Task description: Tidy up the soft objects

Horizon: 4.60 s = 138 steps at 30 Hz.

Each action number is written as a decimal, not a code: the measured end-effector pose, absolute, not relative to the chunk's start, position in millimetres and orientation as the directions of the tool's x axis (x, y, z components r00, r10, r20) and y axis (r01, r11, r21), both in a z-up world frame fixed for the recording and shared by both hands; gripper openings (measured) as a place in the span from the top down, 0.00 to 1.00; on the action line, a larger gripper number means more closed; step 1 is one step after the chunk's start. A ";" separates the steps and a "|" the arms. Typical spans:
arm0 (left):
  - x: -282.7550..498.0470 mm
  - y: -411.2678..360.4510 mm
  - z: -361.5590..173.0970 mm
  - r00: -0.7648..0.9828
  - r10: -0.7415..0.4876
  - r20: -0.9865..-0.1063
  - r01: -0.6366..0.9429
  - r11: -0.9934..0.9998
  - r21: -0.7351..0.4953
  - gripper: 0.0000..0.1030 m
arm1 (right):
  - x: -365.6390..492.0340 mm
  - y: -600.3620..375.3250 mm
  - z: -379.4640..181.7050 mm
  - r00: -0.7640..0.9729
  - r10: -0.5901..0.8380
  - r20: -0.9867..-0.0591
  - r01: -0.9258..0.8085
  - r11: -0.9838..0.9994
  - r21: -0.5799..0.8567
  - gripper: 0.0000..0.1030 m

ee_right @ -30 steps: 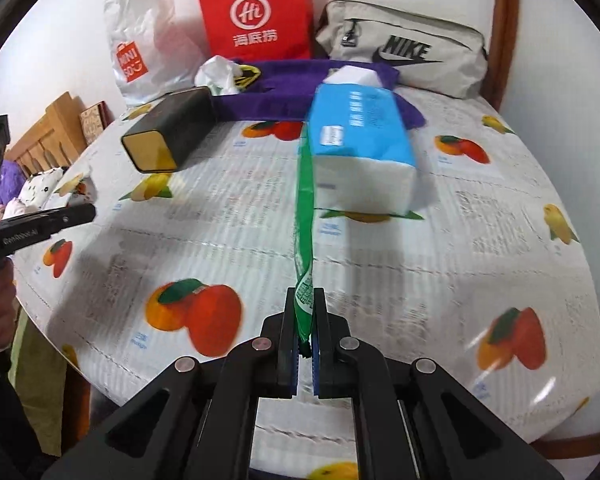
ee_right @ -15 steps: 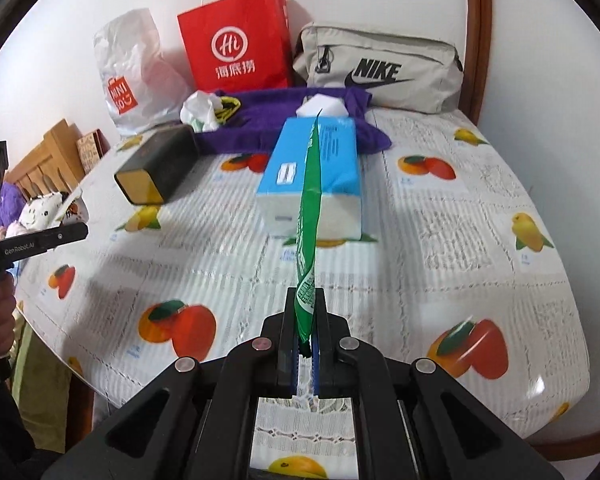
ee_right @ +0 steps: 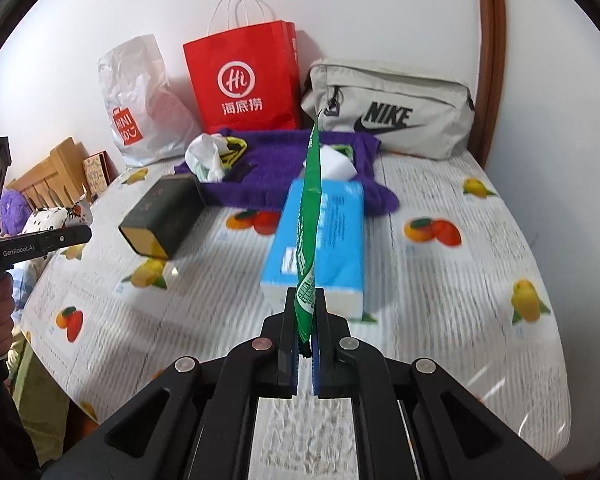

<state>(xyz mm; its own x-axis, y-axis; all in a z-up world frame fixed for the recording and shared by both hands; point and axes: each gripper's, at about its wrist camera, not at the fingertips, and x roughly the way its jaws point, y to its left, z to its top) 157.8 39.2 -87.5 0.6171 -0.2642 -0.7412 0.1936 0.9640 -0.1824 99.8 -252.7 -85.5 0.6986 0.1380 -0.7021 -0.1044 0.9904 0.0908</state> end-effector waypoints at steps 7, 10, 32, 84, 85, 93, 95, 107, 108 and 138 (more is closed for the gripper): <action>177.2 38.6 -76.7 0.628 -0.260 -0.733 0.184 0.965 -0.185 0.86 | 129.7 -243.8 -70.6 0.702 0.159 -0.694 -0.142 0.986 0.083 0.95; 185.0 39.5 -74.1 0.631 -0.262 -0.730 0.179 0.965 -0.192 0.86 | 144.8 -242.2 -66.3 0.697 0.158 -0.700 -0.152 0.986 0.072 0.95; 287.7 20.3 -73.1 0.602 -0.264 -0.753 0.214 0.963 -0.167 0.85 | 266.9 -244.7 -70.2 0.680 0.155 -0.716 -0.153 0.986 0.067 0.95; 436.5 -25.8 -135.9 0.452 -0.277 -0.848 0.263 0.950 -0.169 0.82 | 394.5 -240.0 -122.2 0.562 0.235 -0.793 -0.259 0.961 0.102 0.62; 436.9 -26.9 -137.0 0.448 -0.276 -0.850 0.264 0.949 -0.169 0.82 | 392.9 -240.0 -121.7 0.560 0.244 -0.792 -0.262 0.959 0.110 0.60; 438.6 -35.2 -138.7 0.455 -0.238 -0.858 0.267 0.956 -0.124 0.67 | 383.3 -238.6 -115.1 0.574 0.268 -0.773 -0.274 0.953 0.127 0.52; 438.5 -36.2 -138.2 0.449 -0.250 -0.858 0.272 0.953 -0.135 0.59 | 381.7 -240.4 -113.9 0.574 0.269 -0.773 -0.267 0.954 0.134 0.52; 418.4 -35.9 -115.0 0.497 -0.230 -0.837 0.279 0.955 -0.097 0.25 | 362.3 -240.9 -106.7 0.569 0.251 -0.783 -0.240 0.962 0.134 0.52; 414.8 -34.7 -112.0 0.501 -0.230 -0.834 0.277 0.956 -0.097 0.25 | 359.0 -240.8 -105.0 0.569 0.245 -0.785 -0.232 0.964 0.133 0.51; 167.4 -28.6 -29.8 0.699 -0.142 -0.701 0.183 0.983 -0.017 0.01 | 168.3 -241.0 -45.2 0.664 0.110 -0.740 -0.045 0.993 0.107 0.02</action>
<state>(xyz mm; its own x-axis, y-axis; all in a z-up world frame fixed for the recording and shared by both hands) 167.4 -28.6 -29.8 0.6986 -0.1418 -0.7013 0.1829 0.9830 -0.0165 168.3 -241.0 -45.2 0.6638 0.1098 -0.7398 -0.0454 0.9933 0.1067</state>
